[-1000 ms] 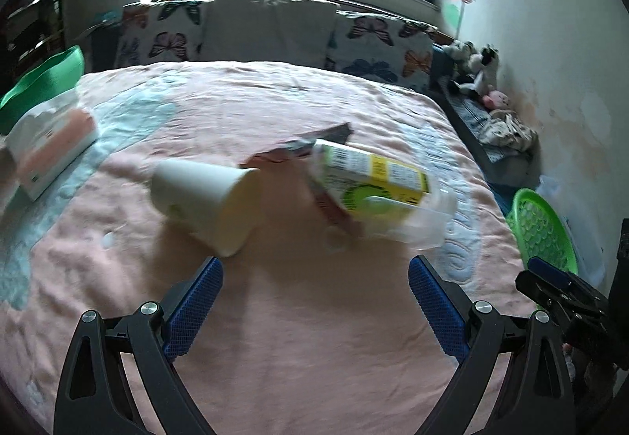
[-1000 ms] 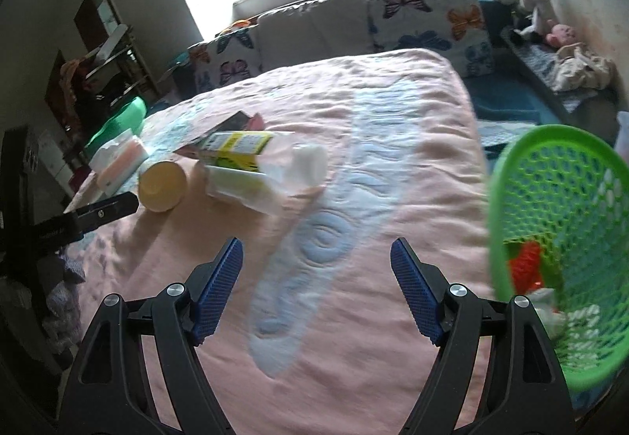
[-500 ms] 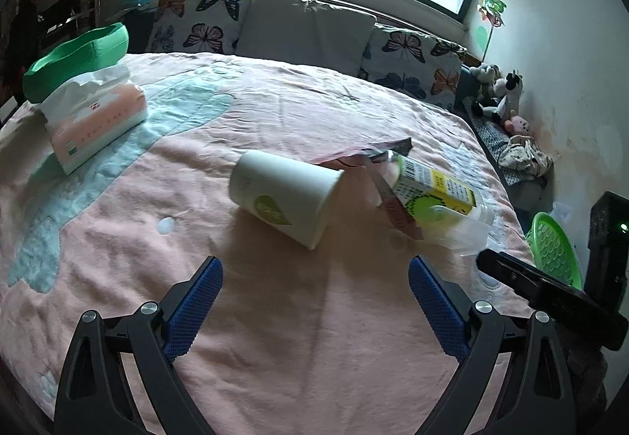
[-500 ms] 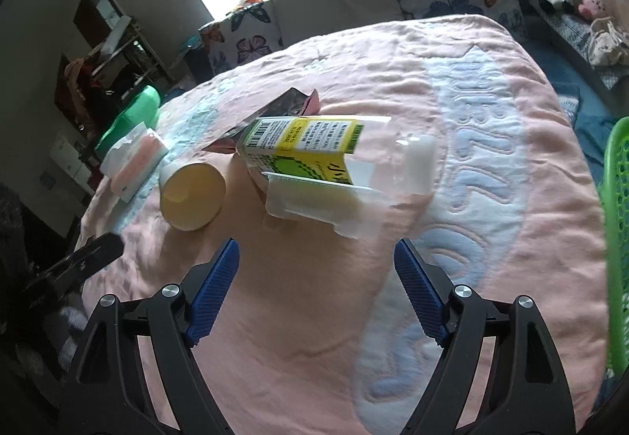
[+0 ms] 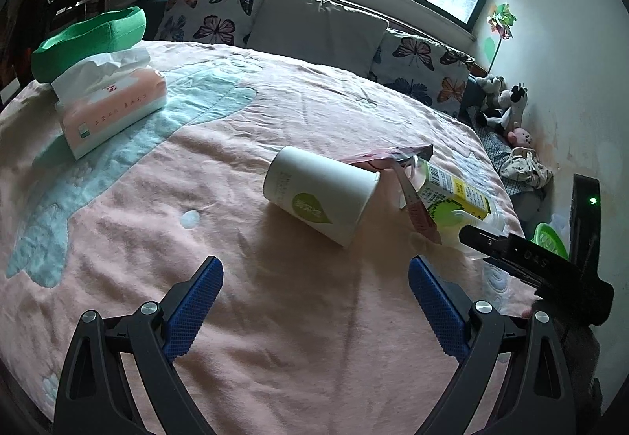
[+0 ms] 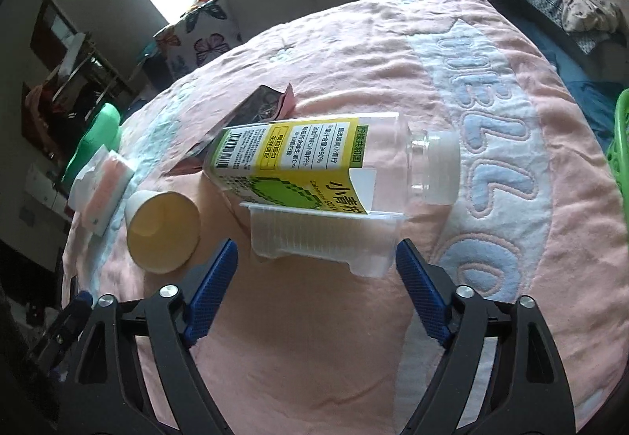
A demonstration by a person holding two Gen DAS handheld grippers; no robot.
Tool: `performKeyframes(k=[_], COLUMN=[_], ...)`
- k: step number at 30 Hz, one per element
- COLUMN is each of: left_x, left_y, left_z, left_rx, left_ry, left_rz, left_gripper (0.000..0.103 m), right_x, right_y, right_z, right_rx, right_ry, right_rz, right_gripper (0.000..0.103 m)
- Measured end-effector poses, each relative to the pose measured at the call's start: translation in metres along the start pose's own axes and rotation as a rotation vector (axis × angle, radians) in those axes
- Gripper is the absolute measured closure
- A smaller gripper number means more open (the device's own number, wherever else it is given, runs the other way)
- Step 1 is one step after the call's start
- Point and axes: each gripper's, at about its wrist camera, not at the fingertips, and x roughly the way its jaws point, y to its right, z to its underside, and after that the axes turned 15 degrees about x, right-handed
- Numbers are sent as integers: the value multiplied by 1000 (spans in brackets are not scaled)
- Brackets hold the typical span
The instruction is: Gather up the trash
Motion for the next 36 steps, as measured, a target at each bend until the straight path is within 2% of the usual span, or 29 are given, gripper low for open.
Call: performKeyframes(k=[15,23,26,30,36], left_x=[1,5,5,4,10], left_y=[-7,-6,-1,15,53], left_z=[3,2,-3,-14,-38], left_rx=[-13,-7,33,145,383], left_ry=[-5,-7,-2,20,46], left_rz=[7,11,15,20,63], left_gripper=[11,11,11,11,11], right_x=[16,7,0,-16,-44], right_y=[-2,3,5,14,30], right_z=[-4,2,7,11,18], right_rx=[94,72,44,24,-27], right_ry=[-13,7,3,2,5], right_rz=[-5,-29,-38,-52,-50], right_gripper=[16,19,19,19,19])
